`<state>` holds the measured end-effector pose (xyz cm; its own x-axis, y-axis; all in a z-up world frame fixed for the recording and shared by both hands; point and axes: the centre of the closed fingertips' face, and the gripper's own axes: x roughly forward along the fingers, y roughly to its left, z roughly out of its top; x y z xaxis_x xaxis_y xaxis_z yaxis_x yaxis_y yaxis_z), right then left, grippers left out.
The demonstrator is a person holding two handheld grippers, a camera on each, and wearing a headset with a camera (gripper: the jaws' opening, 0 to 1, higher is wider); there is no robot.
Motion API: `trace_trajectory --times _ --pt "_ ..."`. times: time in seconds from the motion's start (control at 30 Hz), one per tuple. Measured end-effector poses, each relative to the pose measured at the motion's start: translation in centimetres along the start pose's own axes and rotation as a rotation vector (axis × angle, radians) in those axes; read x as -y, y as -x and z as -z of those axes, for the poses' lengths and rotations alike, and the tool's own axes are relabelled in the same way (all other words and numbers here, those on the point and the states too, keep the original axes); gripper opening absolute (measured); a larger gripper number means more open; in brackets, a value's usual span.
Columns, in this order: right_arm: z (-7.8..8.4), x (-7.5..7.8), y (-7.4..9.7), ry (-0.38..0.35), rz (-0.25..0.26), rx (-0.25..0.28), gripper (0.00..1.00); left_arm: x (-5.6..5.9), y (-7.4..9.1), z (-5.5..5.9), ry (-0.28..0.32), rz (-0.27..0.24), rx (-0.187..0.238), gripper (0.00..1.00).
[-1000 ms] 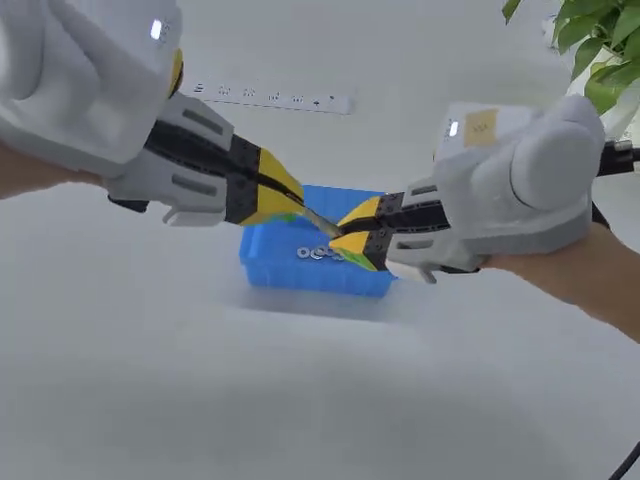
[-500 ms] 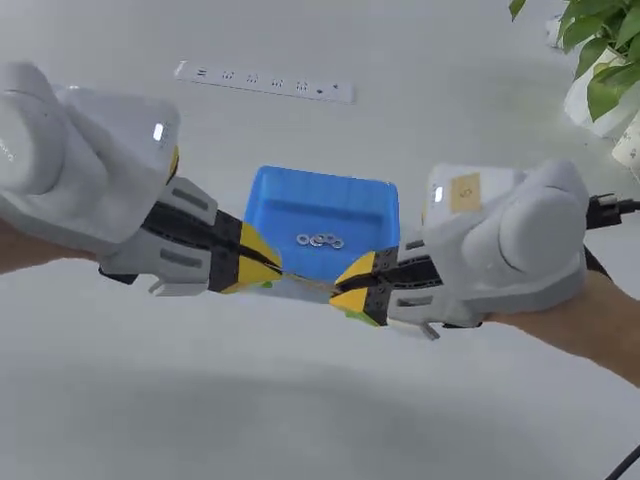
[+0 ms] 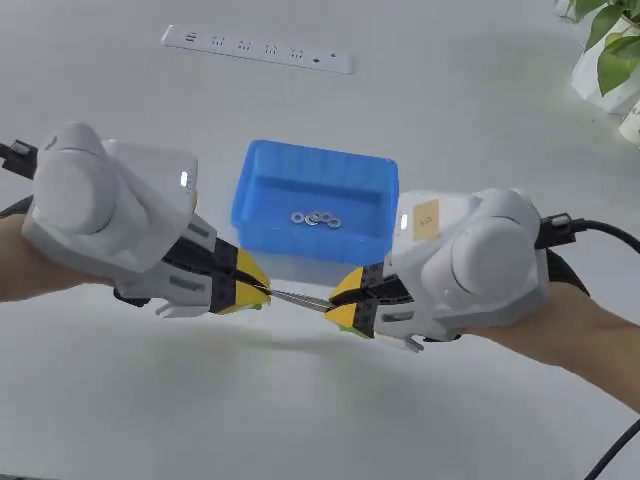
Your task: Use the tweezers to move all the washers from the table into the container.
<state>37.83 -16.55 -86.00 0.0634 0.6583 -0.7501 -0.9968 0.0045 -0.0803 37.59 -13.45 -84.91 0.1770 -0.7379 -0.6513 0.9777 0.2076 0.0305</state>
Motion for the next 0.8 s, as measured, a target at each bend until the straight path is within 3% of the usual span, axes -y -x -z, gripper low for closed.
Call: trace_trajectory --times 0.17,0.47,0.53,0.6,0.8 --pt "0.8 0.3 -1.1 0.022 -0.006 -0.033 0.07 -0.4 -1.2 1.5 0.007 0.013 -0.052 0.06" --pt "1.6 0.6 -2.0 0.016 -0.024 -0.047 0.07 -1.0 -2.0 2.9 -0.006 -0.007 -0.109 0.06" --pt "1.6 0.6 -2.1 0.016 -0.023 -0.052 0.07 -1.2 -1.9 3.7 -0.017 -0.007 -0.152 0.06" --pt "1.8 0.8 -2.1 0.023 -0.017 -0.059 0.08 -1.5 -1.9 3.3 0.013 -0.012 -0.127 0.07" --pt "2.2 0.6 -2.2 0.031 -0.019 -0.071 0.09 -1.8 -1.9 3.2 0.071 -0.027 -0.126 0.09"
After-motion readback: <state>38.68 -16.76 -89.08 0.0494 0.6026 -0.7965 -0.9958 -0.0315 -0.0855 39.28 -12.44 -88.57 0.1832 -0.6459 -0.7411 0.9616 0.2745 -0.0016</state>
